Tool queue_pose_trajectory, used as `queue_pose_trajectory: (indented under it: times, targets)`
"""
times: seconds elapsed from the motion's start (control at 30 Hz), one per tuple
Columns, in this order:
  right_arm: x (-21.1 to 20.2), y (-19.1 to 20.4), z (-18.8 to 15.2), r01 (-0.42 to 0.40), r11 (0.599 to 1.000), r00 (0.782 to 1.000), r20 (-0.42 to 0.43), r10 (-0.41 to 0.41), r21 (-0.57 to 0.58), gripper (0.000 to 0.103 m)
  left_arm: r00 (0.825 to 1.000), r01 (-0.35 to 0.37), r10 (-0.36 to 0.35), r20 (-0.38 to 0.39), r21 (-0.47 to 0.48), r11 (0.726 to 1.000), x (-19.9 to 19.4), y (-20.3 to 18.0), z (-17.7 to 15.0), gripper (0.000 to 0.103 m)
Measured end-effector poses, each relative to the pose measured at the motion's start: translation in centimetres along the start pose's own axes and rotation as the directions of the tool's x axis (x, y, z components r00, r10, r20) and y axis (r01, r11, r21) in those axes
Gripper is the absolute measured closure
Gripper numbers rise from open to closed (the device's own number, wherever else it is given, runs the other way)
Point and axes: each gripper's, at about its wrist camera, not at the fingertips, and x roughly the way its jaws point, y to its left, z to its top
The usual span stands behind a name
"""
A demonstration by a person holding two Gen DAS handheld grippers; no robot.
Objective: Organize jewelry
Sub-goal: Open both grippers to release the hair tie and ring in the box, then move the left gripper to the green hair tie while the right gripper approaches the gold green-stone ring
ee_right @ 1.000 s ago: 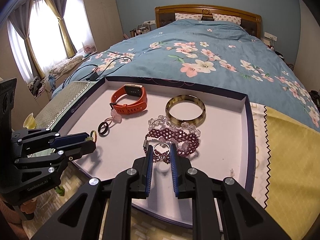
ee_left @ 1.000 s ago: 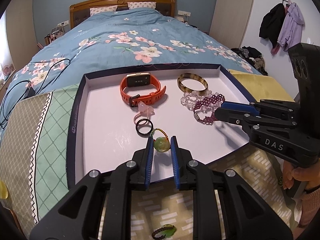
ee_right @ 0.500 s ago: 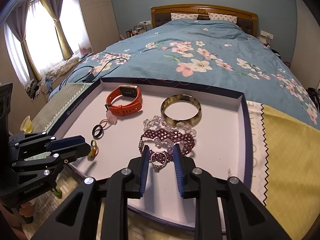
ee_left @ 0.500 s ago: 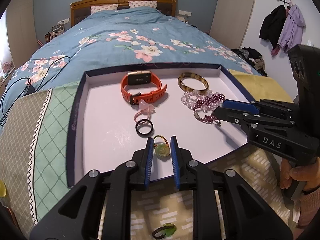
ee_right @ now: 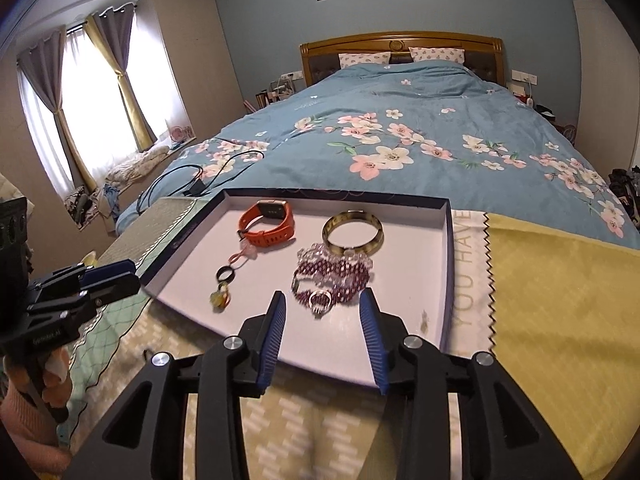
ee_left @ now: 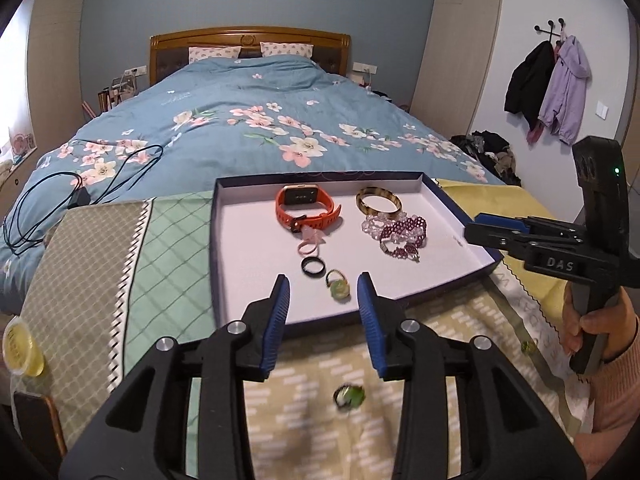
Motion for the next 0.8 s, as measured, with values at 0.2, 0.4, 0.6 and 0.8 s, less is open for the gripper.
queue_pose_trajectory:
  times: [0.2,0.4,0.6,0.8]
  targets:
    - [-1.9,-0.3,-2.2,-0.005,1.000,1.000,-0.016,0.005,0.009,0.062,1.000,-0.004,0.005,-0.026,0.009,1.000,-1.4,0.2,-2.3,0.064]
    - [-3.4,-0.5,-5.5,0.008,1.000,0.998,-0.068,-0.008,0.005,0.059,0.995,0.028,-0.026,-0.097,0.019,0.999,-1.0,-0.5,-5.0,0.062]
    - [-4.3,-0.7,-8.6,0.019,1.000,0.992,-0.122,-0.017,0.011,0.058,0.987,0.043,-0.041,-0.155,0.010,0.999,0.0,-1.0,-6.6,0.059]
    - [-4.6,-0.3,-10.9,0.023,1.000,0.987,-0.159,-0.024,-0.008,0.058,0.983,0.045,-0.040,-0.182,0.024,0.999,0.3,-1.5,-7.1,0.056]
